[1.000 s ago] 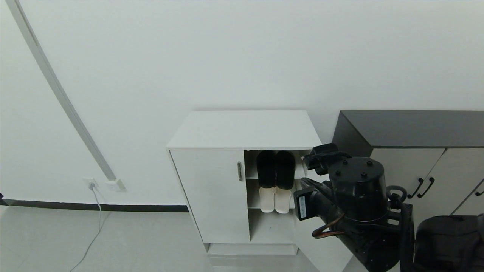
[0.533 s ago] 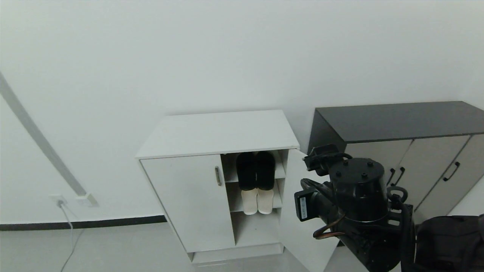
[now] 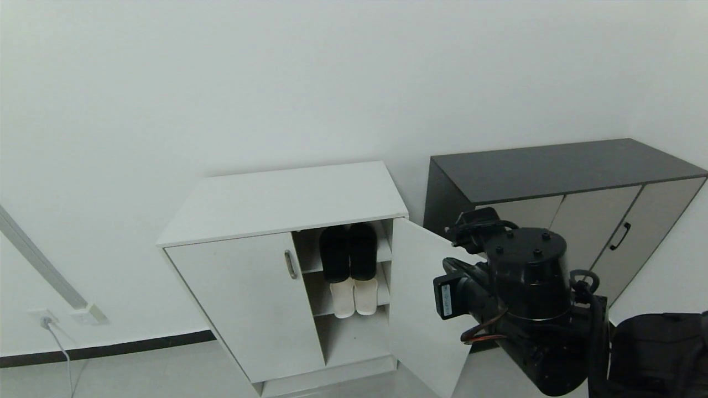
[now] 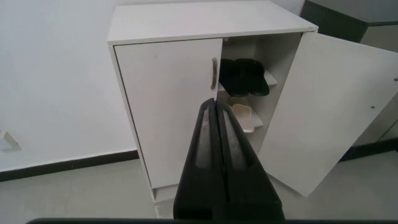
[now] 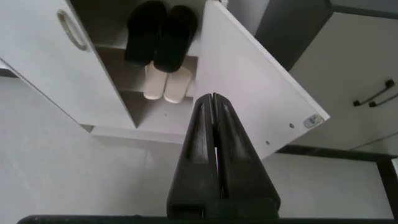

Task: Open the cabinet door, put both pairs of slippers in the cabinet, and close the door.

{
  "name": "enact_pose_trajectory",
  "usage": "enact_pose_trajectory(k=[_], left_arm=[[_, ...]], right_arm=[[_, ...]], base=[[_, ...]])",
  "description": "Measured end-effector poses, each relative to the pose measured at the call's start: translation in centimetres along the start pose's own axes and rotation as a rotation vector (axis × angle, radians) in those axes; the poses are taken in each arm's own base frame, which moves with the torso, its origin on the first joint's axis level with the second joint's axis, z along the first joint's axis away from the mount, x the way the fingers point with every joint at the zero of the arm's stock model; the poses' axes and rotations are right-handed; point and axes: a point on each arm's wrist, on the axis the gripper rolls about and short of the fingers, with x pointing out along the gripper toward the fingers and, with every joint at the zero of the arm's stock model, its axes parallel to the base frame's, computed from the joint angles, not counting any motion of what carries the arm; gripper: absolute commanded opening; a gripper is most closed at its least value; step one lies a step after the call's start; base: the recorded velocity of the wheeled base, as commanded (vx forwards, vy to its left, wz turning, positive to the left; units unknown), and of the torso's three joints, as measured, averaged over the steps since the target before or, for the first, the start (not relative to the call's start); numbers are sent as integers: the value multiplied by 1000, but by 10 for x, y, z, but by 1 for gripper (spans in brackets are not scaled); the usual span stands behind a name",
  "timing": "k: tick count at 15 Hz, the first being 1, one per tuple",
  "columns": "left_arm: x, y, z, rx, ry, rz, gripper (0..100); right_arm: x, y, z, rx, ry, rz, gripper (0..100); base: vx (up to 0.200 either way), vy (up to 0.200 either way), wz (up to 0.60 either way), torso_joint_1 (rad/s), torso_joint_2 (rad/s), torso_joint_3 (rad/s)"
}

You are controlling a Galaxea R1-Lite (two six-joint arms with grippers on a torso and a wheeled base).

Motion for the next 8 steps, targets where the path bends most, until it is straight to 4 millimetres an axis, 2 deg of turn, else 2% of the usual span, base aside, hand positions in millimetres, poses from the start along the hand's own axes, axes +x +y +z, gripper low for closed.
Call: enact_pose_trajectory(k=[1,5,8], left_arm=[[0,0,0,0,0,-1,0],[0,0,0,0,0,0,0],[0,0,0,2,1,0,0]], right_arm=[[0,0,1,3,-7,0,0],[4,-6,0,-8,-6,-22,0],[18,-17,8,15,-18,-72,0]], base=[[-200,0,0,7,7,-7],[0,0,0,0,0,0],[0,0,0,0,0,0]])
